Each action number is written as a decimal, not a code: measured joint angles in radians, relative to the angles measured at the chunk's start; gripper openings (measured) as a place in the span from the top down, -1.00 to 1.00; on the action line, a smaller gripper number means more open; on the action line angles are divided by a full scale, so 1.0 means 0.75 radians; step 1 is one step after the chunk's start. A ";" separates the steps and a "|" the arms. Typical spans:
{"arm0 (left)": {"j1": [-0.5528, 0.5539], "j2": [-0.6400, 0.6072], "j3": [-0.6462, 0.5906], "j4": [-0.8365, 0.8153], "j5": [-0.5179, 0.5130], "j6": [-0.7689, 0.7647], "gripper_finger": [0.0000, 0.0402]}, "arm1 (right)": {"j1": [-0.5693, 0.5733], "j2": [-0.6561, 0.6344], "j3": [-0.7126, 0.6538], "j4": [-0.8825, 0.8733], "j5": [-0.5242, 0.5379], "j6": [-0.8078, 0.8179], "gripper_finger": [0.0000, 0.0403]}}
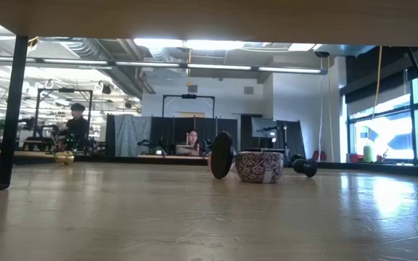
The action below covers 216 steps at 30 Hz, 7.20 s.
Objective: Pick & Place candle stick holders
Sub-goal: Put the right gold candle holder on the shelf, then put the gold candle holder on the shelf
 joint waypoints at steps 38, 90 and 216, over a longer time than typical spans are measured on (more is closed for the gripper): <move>-0.001 0.003 0.017 0.030 0.015 -0.031 0.38 | 0.000 0.000 0.000 -0.035 0.003 -0.001 -0.35; -0.093 0.002 0.032 0.030 0.093 -0.025 0.07 | 0.000 0.001 0.000 -0.039 0.039 -0.036 -0.35; 0.031 -0.356 0.020 0.028 -0.493 0.676 0.51 | 0.000 0.001 0.000 -0.043 0.108 -0.071 -0.35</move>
